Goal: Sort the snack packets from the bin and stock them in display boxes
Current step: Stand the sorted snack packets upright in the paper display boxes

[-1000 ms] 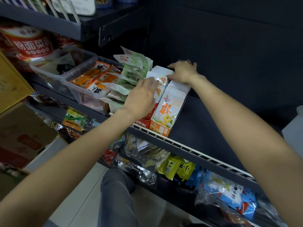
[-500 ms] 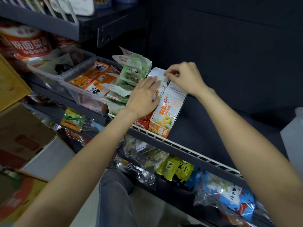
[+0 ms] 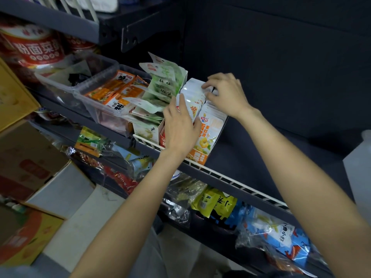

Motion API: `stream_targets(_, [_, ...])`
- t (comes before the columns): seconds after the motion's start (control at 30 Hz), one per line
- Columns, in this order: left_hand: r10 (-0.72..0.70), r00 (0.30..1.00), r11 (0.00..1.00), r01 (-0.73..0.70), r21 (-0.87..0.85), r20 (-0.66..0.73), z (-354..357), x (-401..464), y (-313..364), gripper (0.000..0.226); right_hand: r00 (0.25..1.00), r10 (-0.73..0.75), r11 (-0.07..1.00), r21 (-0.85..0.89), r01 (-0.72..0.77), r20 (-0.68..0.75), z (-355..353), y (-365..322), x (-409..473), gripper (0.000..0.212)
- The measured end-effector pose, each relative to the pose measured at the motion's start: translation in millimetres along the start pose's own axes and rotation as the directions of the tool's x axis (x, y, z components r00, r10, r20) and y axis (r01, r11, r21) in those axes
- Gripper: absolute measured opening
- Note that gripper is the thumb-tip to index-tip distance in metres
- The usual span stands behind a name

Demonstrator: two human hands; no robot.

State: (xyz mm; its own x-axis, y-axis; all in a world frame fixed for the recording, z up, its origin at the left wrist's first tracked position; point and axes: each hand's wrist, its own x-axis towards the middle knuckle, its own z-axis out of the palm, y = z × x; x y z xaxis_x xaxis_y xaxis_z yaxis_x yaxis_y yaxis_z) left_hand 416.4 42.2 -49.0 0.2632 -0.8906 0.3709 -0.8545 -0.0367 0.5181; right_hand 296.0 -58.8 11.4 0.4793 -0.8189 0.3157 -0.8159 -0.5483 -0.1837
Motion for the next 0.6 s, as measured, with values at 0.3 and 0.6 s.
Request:
stream_targets(0.3, [0.121,0.988,0.983,-0.132,0.129,0.093,0,14,-5,0.063,0.997,-0.052,0.998,-0.041,0.05,-0.049,7,-1,-13,0.032])
stream_targets(0.6, [0.195,0.97,0.96,-0.219,0.177,0.144,-2,8,-8,0.063,0.999,-0.046,0.998,-0.037,0.046,0.018,-2,-6,-5,0.035])
